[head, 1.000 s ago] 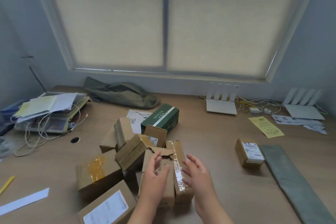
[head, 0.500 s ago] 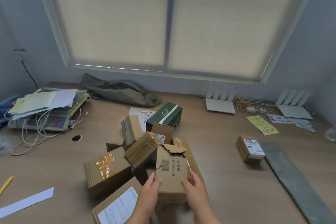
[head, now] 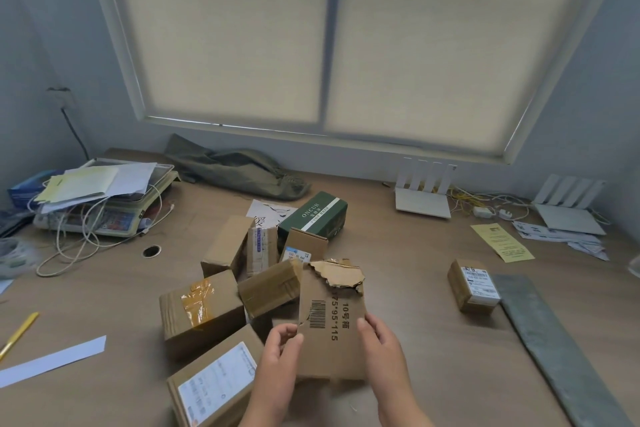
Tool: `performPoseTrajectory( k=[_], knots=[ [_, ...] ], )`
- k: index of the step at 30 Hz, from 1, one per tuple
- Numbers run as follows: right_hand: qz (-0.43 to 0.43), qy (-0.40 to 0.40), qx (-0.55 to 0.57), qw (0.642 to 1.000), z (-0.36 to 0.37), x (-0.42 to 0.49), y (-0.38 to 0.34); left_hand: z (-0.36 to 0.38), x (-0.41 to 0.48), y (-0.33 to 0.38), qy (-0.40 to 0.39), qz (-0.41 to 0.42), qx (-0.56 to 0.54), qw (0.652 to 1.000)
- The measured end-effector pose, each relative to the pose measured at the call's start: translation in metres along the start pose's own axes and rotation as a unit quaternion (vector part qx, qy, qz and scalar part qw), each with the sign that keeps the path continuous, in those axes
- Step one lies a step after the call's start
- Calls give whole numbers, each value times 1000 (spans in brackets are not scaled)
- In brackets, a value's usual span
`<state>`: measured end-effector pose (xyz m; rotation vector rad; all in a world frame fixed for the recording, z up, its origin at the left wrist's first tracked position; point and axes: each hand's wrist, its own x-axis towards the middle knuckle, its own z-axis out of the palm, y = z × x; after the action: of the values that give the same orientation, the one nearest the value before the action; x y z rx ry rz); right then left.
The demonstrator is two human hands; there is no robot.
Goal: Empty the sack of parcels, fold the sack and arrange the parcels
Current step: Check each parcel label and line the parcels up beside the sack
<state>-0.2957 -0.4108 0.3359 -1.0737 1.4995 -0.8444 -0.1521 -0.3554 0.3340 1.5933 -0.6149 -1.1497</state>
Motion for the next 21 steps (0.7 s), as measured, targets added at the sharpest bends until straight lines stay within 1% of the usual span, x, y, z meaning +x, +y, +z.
performPoseTrajectory(
  k=[2,6,11,14,18,21],
  knots=[
    [-15,-11,3,1000,-13,-7,-12,8,-9,5,10,15,-11,1000],
    [-60,-25,-12,998,-35,-23,-34,25,-27,16,57,30,-56,996],
    [-113,-18,-20,993,-48,-24,-47,38,-47,42,22,56,-95,994],
    [-138,-18,-16,990,-56,-24,-50,43,-53,50,10,73,-88,993],
    [-151,-12,0,988,-64,-26,-50,51,-55,52,11,96,-59,994],
    [-153,-31,26,987,-70,-30,-51,53,-57,53,10,100,-76,992]
  ],
)
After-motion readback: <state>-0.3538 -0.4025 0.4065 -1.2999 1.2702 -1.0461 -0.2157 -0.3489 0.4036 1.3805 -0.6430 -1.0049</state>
